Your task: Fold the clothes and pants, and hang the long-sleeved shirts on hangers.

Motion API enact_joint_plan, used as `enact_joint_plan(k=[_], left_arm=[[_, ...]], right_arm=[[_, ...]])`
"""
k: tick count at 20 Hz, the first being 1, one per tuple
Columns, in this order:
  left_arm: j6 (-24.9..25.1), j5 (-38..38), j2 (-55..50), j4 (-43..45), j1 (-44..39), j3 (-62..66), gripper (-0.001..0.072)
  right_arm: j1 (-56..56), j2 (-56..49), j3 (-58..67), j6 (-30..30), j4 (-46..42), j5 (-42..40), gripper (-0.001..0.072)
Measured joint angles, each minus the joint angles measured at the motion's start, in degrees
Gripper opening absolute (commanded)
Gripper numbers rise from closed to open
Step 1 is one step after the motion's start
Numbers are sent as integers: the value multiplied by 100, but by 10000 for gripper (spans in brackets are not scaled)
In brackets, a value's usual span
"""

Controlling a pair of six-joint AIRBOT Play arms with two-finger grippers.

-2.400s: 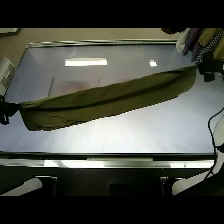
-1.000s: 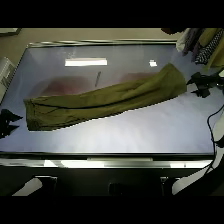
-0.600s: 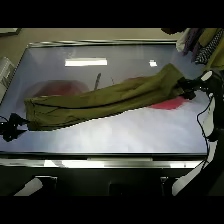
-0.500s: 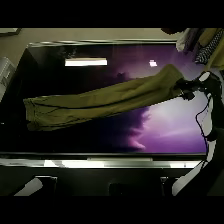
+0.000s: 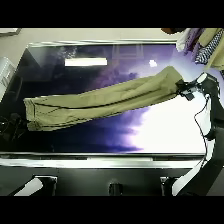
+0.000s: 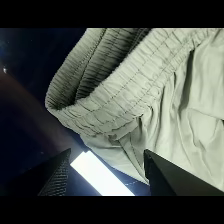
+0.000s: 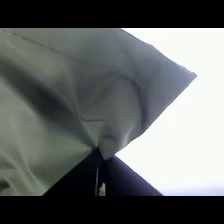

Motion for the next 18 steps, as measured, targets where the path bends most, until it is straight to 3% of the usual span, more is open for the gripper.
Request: enact_joint_plan(k=[5, 12, 18], left_arm=[[-2, 20, 0, -2, 0, 0, 529], [-4, -229, 4, 0, 0, 0, 527], [-4, -472, 111, 0, -4, 0, 526]], right_arm=[[2, 304, -4, 4, -153, 289, 26], [2, 1333, -52, -671, -1427, 1882, 26], [0, 2763, -1611, -916, -2253, 2245, 26]])
